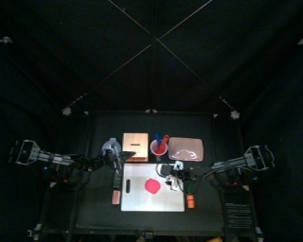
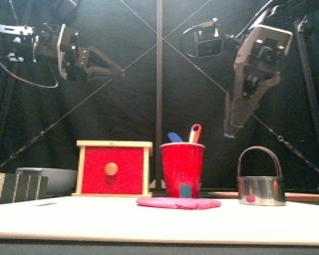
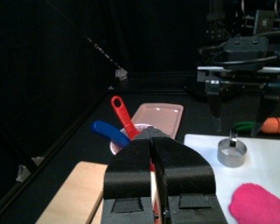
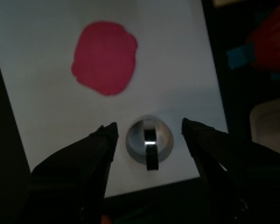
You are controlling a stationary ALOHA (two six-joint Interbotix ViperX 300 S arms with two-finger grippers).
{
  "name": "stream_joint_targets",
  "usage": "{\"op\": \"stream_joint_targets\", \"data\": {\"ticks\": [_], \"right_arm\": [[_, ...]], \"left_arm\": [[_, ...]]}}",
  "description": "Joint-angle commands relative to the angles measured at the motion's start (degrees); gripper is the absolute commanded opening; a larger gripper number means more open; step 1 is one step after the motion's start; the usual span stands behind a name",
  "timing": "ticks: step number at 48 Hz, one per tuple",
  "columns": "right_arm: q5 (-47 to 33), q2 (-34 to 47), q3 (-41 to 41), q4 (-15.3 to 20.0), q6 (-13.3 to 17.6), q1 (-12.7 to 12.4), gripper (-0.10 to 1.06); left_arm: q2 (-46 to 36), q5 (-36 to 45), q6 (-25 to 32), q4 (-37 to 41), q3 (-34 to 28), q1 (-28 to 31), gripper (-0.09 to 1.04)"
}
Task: Get the cutter from the drawer then cut the dough then place the extra dough in the bowl
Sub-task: Cut the dough
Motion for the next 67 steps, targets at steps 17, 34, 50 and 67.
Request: {"op": "stream_joint_targets", "data": {"ticks": [17,34,50,67], "right_arm": [[-2.0,2.1,1.0,-2.5,-0.2,-0.3,0.87],[-1.9,4.4,-0.4,-3.2,-0.7,-0.4,0.58],[-0.4,7.0,-9.5,-3.3,-0.6,1.4,0.47],[1.1,15.6,-19.8,-3.7,-0.7,2.0,0.47]], "left_arm": [[-0.1,-0.5,-1.5,0.0,1.6,-0.1,0.26],[-0.1,-0.5,-1.6,-1.5,2.8,-0.2,0.26],[-0.1,-0.5,-1.5,-1.9,4.0,-0.1,0.26],[-0.1,-0.5,-2.5,-5.1,7.0,1.1,0.26]]}}
